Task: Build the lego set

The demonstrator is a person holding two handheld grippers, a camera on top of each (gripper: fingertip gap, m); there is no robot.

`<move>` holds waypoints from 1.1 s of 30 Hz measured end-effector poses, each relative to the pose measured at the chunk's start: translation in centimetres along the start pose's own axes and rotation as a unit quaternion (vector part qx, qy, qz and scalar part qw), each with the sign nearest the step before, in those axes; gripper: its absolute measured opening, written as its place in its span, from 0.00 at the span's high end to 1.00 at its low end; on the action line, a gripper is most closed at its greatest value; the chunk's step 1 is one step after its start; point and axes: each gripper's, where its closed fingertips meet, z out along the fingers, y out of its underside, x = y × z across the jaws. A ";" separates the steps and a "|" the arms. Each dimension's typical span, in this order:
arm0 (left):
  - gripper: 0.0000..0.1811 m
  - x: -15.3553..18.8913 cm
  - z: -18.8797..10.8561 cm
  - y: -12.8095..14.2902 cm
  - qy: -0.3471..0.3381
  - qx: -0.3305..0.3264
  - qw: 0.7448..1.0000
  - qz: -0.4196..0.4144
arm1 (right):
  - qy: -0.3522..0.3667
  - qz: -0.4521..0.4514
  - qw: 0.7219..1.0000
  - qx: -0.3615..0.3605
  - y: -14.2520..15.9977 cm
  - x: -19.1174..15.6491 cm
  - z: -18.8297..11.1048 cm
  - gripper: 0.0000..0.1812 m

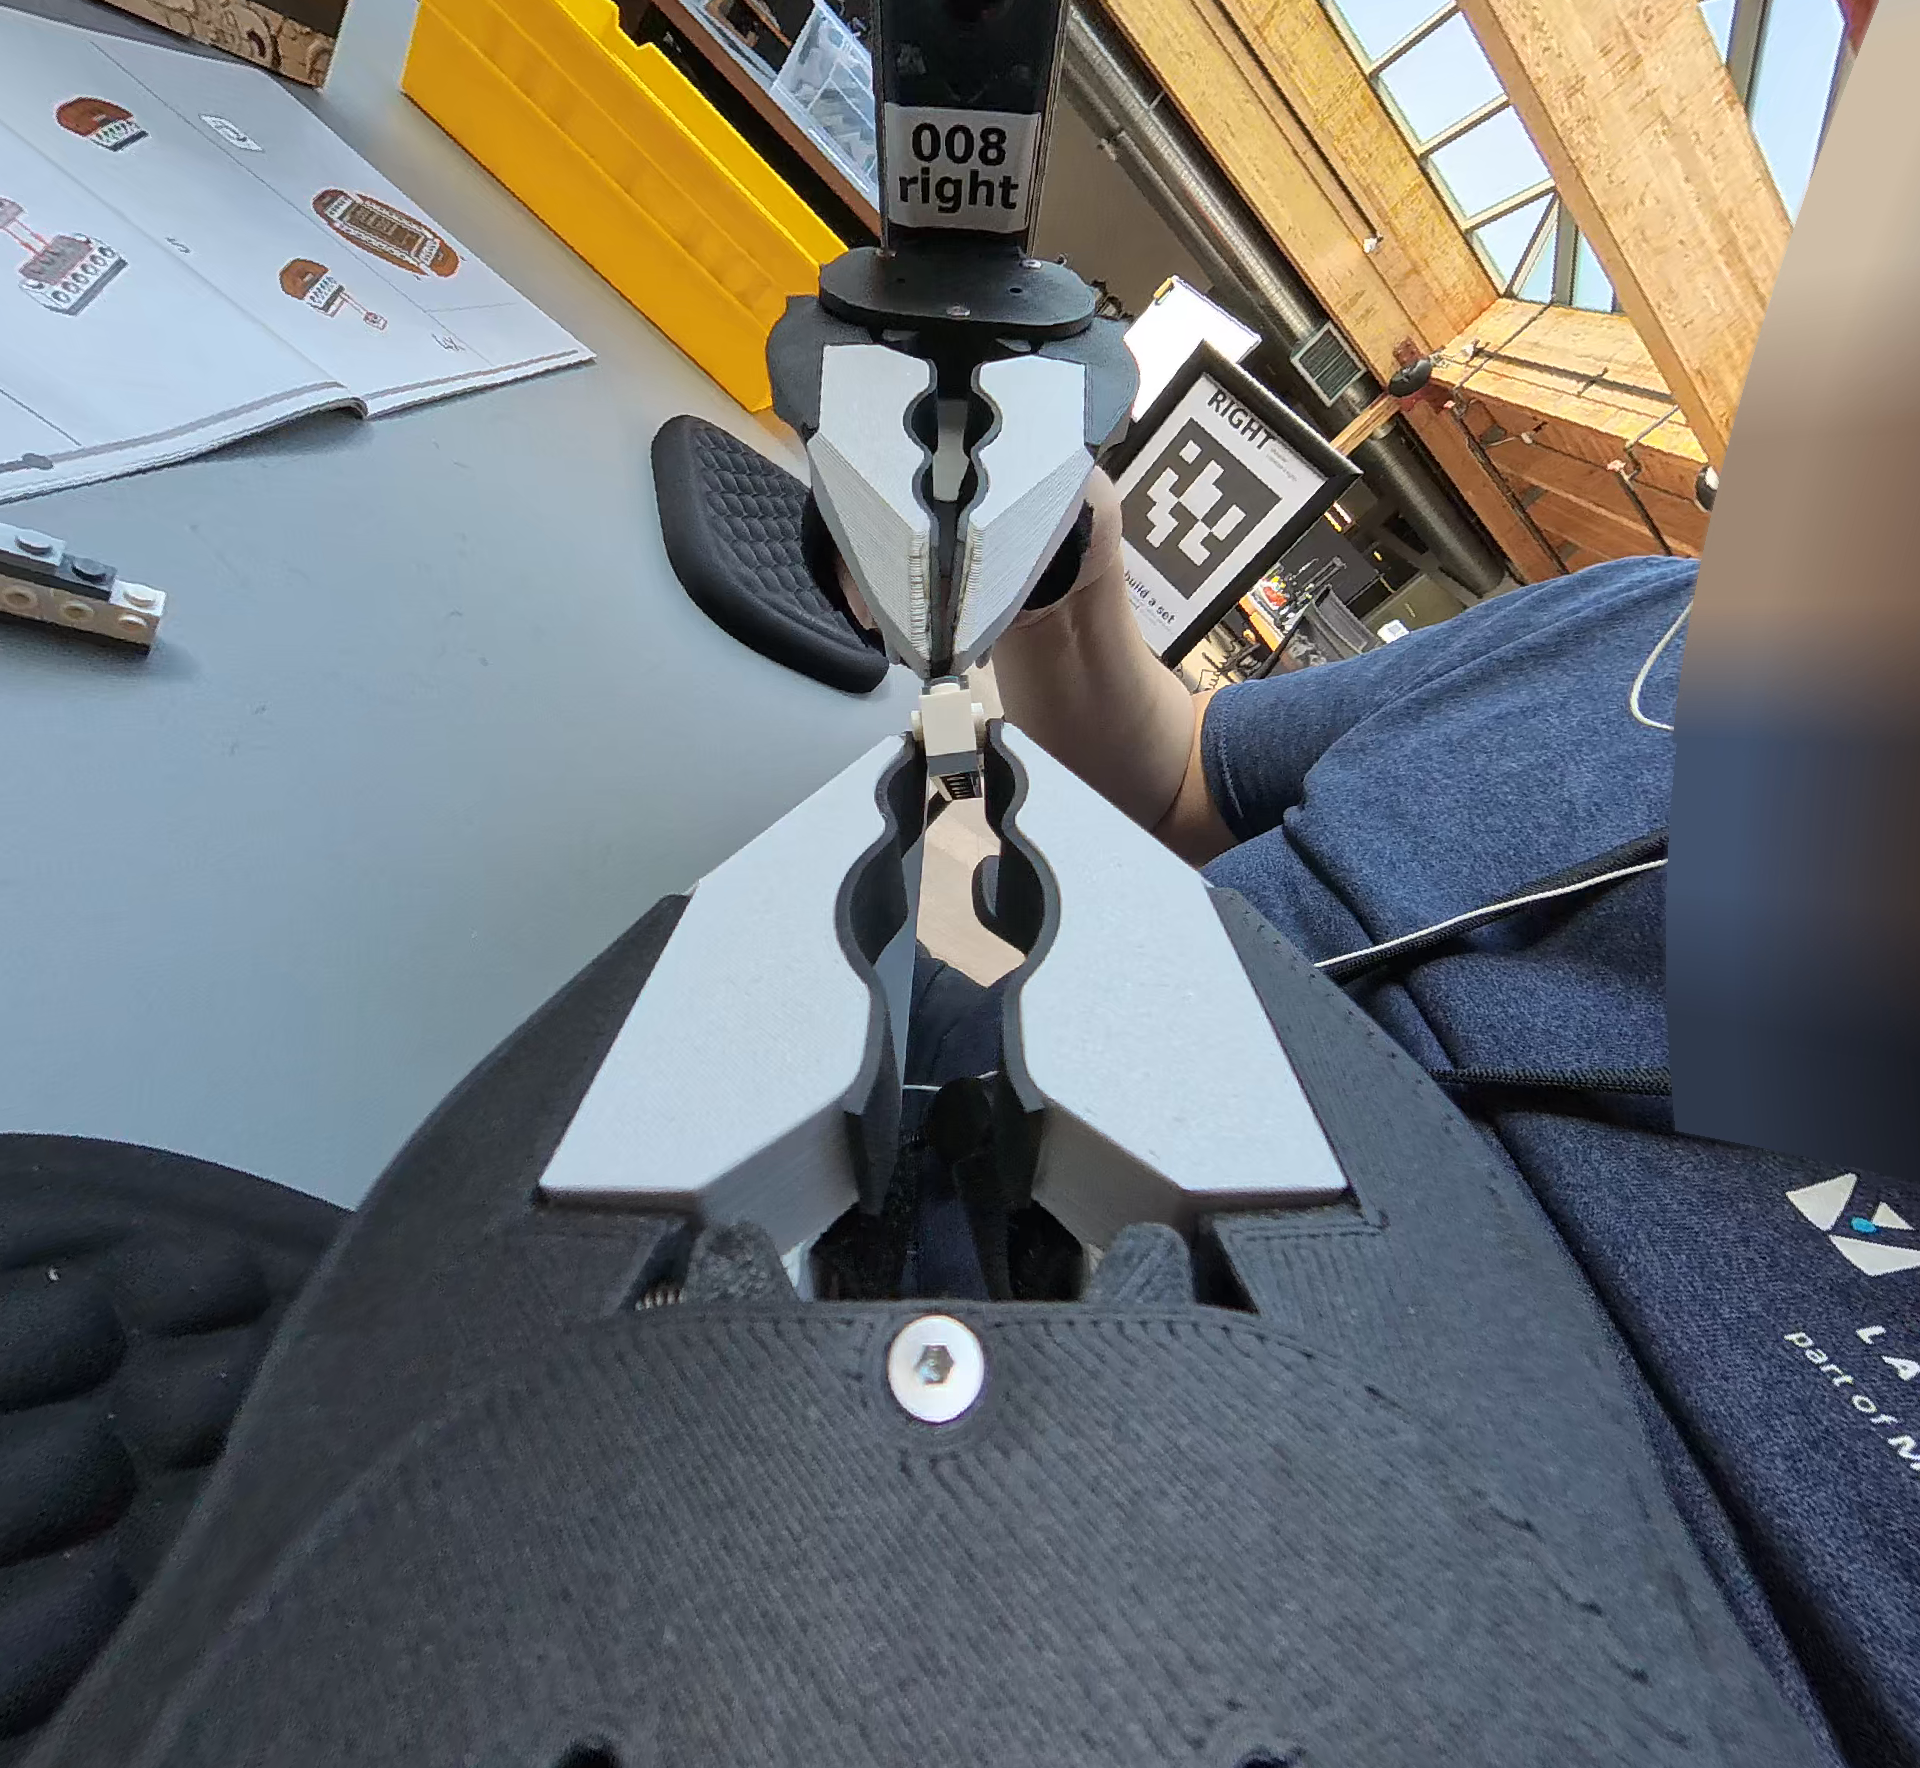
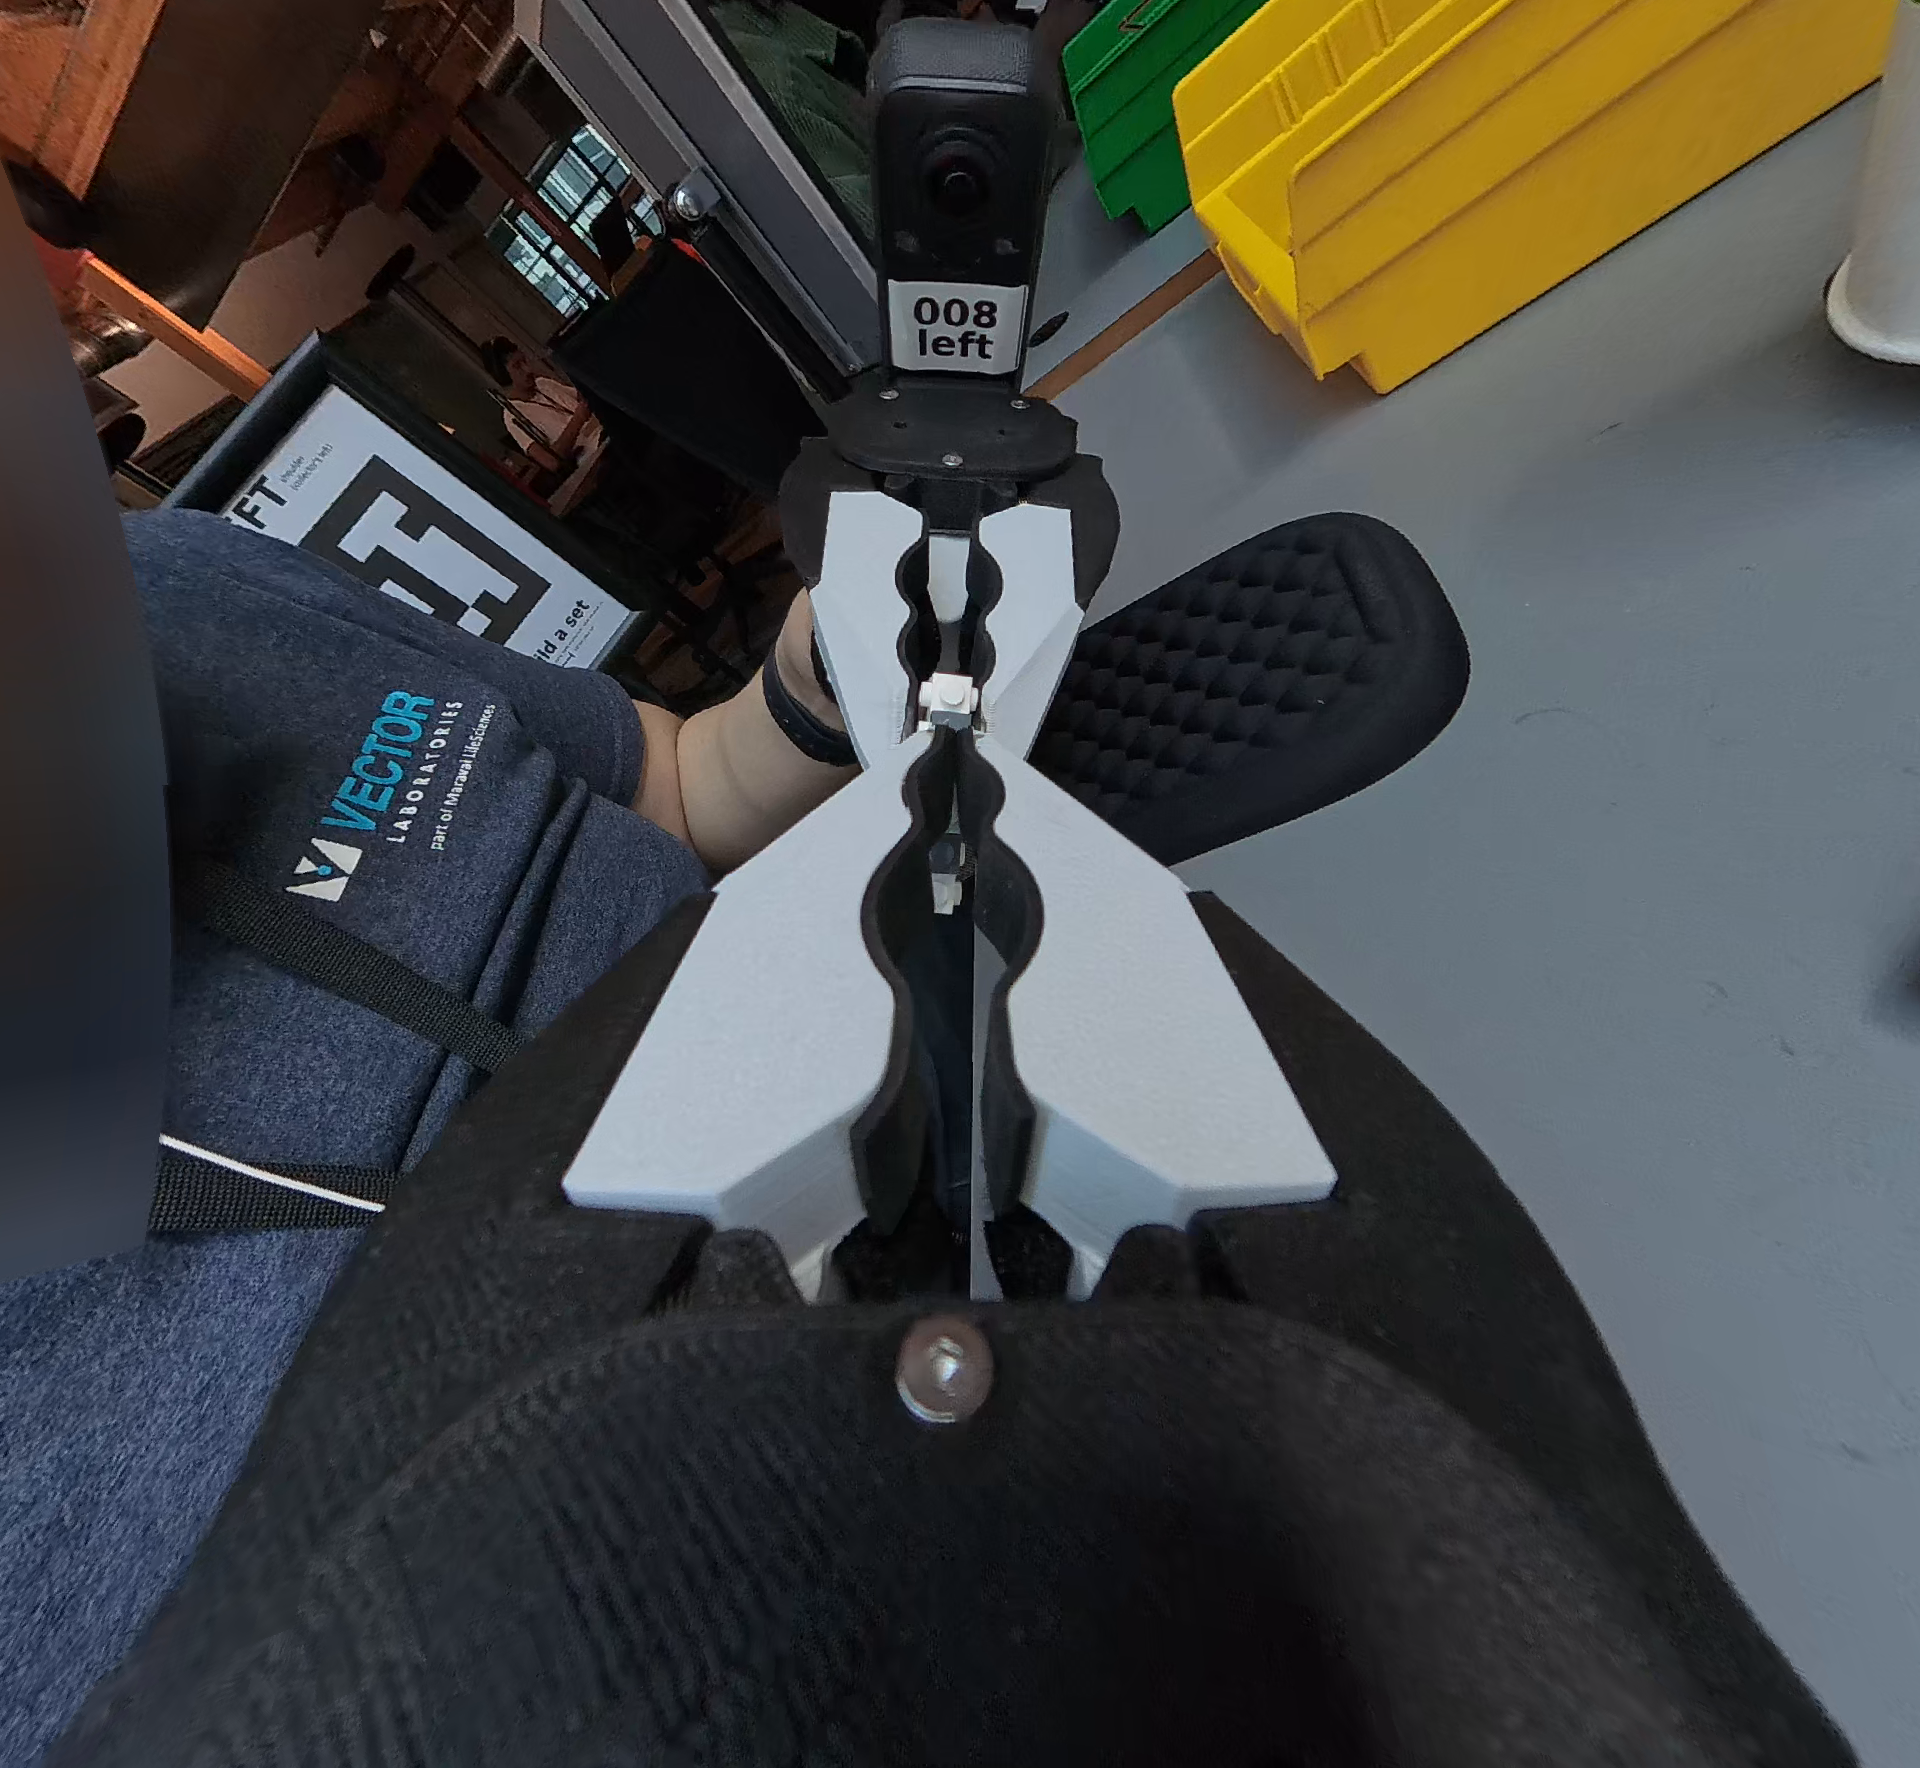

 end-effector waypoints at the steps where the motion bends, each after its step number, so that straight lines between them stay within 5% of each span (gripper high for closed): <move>1: 0.95 0.1 0.0 -0.1 0.007 0.005 1.000 -0.004 | -0.003 -0.001 1.000 0.004 -0.2 -0.1 0.0 1.00; 6: 0.95 0.2 -0.5 -2.0 0.048 0.080 0.994 -0.055 | 0.029 -0.100 0.993 0.059 -2.4 -0.6 -0.8 1.00; 9: 0.95 -0.3 -1.1 -2.6 0.057 0.112 0.988 -0.086 | 0.066 -0.169 0.981 0.069 -2.8 -1.1 -0.7 0.79; 11: 0.95 -0.5 -1.3 -2.8 0.057 0.124 0.986 -0.095 | 0.088 -0.220 0.969 0.066 -2.7 -1.6 -0.4 0.79; 15: 0.95 -0.4 -1.3 -3.3 0.067 0.149 0.979 -0.119 | 0.254 -0.395 0.883 -0.003 -1.9 0.5 0.0 0.80; 18: 0.95 -0.8 -1.4 -3.4 0.056 0.159 0.978 -0.123 | 0.310 -0.465 0.829 -0.026 -1.9 0.7 0.3 0.86; 27: 0.95 -1.6 -1.3 -3.3 0.037 0.174 0.975 -0.134 | 0.375 -0.485 0.788 -0.064 -1.8 1.9 0.5 0.88; 33: 0.95 -1.9 -1.2 -3.2 0.021 0.180 0.975 -0.131 | 0.389 -0.479 0.784 -0.064 -1.6 2.2 0.4 0.89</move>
